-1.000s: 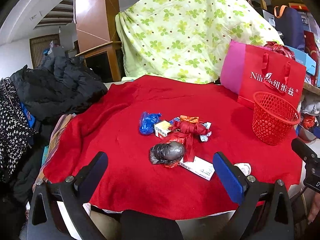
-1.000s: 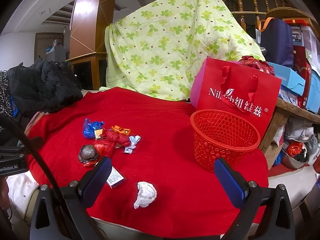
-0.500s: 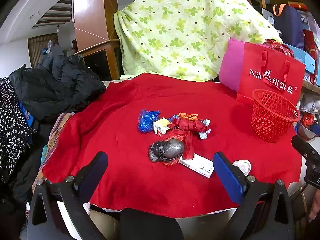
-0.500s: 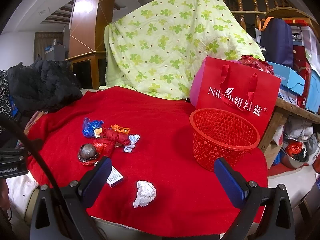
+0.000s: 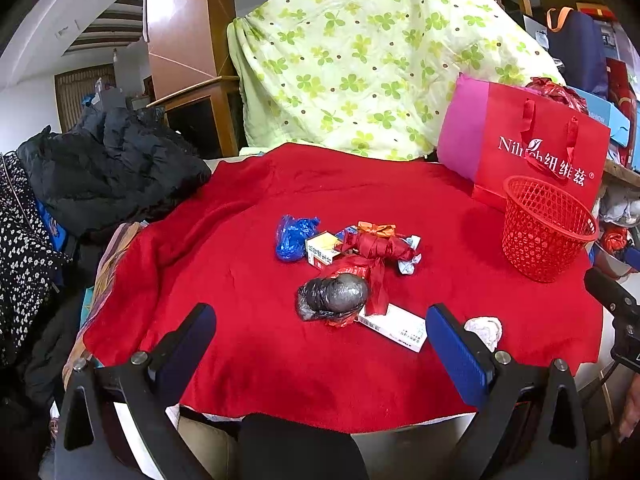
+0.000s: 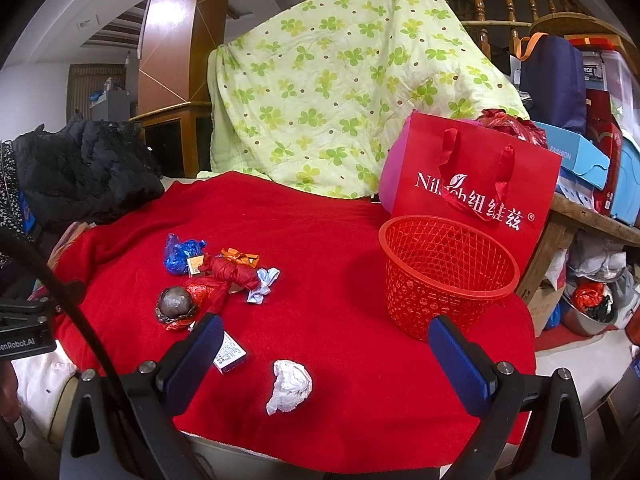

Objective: Collect trash

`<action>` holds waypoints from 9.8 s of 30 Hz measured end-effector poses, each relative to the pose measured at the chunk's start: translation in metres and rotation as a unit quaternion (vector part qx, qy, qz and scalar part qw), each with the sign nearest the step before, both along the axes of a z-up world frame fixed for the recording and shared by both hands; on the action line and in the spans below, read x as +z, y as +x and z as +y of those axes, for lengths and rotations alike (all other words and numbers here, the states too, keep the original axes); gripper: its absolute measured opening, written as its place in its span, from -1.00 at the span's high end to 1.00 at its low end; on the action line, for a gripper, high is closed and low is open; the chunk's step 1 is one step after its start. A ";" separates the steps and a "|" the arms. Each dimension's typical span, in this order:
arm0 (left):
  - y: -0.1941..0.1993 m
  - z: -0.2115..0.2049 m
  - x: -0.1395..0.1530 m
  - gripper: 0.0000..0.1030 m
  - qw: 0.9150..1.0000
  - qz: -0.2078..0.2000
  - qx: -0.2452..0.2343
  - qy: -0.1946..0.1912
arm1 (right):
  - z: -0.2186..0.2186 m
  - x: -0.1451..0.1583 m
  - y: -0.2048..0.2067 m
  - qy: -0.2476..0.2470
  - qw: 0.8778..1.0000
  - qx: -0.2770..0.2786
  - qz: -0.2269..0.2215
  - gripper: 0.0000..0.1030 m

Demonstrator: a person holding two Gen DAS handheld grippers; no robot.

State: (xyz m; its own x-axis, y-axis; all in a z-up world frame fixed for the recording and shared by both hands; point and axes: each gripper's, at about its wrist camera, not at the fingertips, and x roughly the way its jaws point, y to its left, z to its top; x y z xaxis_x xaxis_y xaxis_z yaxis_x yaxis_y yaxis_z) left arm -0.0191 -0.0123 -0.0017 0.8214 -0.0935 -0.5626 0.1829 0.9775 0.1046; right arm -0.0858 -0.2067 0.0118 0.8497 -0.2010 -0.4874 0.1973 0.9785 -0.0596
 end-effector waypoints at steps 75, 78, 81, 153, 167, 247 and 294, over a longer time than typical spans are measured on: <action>0.176 0.006 -0.137 0.25 0.967 0.222 -0.013 -0.123 | -0.030 -0.182 0.115 0.199 0.953 0.074 0.217 0.24; 0.167 0.014 -0.138 0.38 0.966 0.217 -0.018 -0.137 | -0.032 -0.181 0.113 0.203 0.953 0.074 0.211 0.25; 0.155 0.017 -0.132 0.47 0.972 0.195 -0.023 -0.126 | -0.034 -0.176 0.111 0.207 0.954 0.077 0.203 0.26; 0.110 0.028 -0.019 -0.27 0.999 0.027 -0.032 -0.035 | -0.091 -0.007 0.064 0.208 0.964 0.162 -0.019 -0.31; 0.110 0.061 -0.080 -0.27 0.994 0.080 -0.014 -0.071 | 0.008 -0.111 0.128 0.202 0.935 0.257 0.140 -0.31; 0.153 0.009 -0.142 -0.29 0.971 0.192 -0.068 -0.125 | -0.020 -0.132 0.088 0.192 0.957 0.176 0.132 0.06; 0.087 0.026 -0.006 0.19 0.989 -0.011 -0.021 -0.147 | -0.025 -0.057 0.080 0.199 0.965 0.167 0.037 0.06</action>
State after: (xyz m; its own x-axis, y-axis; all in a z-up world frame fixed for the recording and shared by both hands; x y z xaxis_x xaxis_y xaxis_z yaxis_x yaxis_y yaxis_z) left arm 0.0679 0.0138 -0.0077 0.8257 -0.2837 -0.4875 0.2242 0.9582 -0.1778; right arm -0.0057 -0.2318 -0.0448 0.7948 0.2940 -0.5309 -0.1245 0.9352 0.3314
